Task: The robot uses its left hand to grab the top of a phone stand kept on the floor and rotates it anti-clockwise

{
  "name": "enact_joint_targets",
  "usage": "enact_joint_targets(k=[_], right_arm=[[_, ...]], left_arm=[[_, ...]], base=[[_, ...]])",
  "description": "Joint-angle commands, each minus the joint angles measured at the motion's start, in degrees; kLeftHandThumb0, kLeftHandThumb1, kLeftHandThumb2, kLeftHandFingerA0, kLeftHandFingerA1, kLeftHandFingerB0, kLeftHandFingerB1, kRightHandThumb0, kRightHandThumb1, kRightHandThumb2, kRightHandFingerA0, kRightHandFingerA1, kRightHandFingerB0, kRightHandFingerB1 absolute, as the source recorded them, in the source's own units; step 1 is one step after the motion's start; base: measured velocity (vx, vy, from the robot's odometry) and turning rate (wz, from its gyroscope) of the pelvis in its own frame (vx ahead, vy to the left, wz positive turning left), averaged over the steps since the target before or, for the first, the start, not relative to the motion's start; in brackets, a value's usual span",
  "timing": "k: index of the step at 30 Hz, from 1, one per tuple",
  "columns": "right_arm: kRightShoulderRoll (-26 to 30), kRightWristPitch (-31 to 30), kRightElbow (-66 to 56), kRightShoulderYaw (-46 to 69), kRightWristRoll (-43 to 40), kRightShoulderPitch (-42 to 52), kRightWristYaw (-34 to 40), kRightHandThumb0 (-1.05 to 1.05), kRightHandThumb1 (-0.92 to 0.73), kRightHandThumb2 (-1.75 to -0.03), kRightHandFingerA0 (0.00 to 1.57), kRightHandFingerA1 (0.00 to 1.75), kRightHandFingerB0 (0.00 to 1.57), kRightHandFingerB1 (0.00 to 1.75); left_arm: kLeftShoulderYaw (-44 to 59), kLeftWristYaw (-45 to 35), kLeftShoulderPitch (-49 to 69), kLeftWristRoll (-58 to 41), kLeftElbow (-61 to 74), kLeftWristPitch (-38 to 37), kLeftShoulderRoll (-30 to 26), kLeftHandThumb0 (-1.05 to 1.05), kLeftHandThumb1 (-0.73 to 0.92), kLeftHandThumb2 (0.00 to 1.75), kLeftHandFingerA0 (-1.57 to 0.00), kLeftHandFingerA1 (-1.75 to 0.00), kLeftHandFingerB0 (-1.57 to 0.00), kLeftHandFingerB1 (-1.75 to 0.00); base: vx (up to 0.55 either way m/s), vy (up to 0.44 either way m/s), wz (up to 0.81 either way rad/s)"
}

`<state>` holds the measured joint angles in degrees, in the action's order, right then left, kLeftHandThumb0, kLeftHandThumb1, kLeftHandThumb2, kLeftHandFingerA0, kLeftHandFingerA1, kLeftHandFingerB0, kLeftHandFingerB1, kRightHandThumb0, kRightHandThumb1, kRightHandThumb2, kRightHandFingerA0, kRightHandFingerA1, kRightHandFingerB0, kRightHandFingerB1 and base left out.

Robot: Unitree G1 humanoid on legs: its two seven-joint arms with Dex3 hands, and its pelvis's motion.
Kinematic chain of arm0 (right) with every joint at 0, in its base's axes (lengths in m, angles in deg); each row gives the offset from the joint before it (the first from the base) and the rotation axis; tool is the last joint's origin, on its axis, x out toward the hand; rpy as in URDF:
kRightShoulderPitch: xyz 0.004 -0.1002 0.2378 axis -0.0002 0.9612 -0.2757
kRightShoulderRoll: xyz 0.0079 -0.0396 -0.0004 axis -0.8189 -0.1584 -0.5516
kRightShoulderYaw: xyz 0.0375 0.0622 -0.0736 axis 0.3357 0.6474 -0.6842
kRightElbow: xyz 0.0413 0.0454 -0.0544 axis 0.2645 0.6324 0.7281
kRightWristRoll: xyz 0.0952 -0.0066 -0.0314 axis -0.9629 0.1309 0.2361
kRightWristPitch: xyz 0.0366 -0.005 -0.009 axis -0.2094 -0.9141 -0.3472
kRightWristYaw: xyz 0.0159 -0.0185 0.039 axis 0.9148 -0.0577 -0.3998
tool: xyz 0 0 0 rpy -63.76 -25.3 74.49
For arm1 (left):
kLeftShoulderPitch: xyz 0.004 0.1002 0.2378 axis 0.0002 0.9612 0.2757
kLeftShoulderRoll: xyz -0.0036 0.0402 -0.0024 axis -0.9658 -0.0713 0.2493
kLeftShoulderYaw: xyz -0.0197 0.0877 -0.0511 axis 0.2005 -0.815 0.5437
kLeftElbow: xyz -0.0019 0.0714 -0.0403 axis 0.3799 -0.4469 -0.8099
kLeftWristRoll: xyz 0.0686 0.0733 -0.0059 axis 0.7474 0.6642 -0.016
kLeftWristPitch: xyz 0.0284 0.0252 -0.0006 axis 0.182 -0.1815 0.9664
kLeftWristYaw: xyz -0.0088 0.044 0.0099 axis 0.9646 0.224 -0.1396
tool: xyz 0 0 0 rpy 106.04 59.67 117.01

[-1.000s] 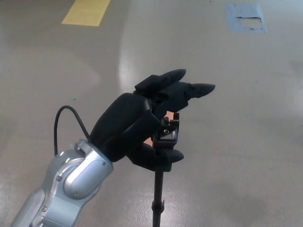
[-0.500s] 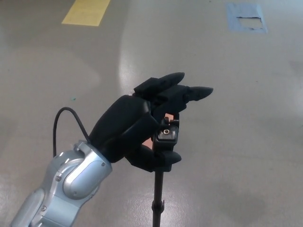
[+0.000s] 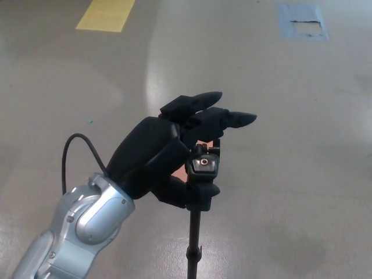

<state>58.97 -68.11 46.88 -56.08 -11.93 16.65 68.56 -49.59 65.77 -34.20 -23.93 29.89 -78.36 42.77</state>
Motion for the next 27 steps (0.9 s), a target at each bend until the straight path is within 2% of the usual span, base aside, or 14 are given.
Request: enact_joint_targets(k=[1, 2, 9, 27], right_arm=[[1.25, -0.43, -0.25, 0.1, 0.12, -0.19, -0.38, -0.45, -0.74, -0.62, 0.65, 0.49, 0.27, 0.3], [1.3, -0.3, -0.18, 0.01, 0.21, -0.24, -0.47, -0.46, -0.74, -0.62, 0.65, 0.49, 0.27, 0.3], [1.23, -0.57, -0.19, 0.22, -0.04, -0.49, -0.79, -0.46, -0.73, -0.62, 0.65, 0.5, 0.28, 0.3], [1.34, -0.2, -0.27, -0.2, 0.38, -0.99, -0.65, -0.46, -0.74, -0.63, 0.65, 0.47, 0.27, 0.3]], left_arm=[[0.62, 2.72, -0.82, 0.88, -1.23, -2.37, 0.27, -0.14, 0.51, 0.56, -0.17, -0.29, -0.52, -0.37], [0.66, 3.26, -0.76, 0.9, -1.49, -2.65, 0.48, -0.1, 0.35, 0.83, -0.1, -0.47, -0.48, -0.59], [0.66, 4.68, -0.99, 0.85, -2.69, -3.64, 1.25, -0.08, 0.35, 0.83, -0.14, -0.48, -0.55, -0.62], [0.96, 4.73, -1.02, 0.16, -3.96, -4.69, 1.01, -0.1, 0.34, 0.82, -0.16, -0.49, -0.54, -0.61]], base=[[0.0, 0.0, 0.0], [0.0, 0.0, 0.0], [0.0, 0.0, 0.0], [0.0, 0.0, 0.0]])
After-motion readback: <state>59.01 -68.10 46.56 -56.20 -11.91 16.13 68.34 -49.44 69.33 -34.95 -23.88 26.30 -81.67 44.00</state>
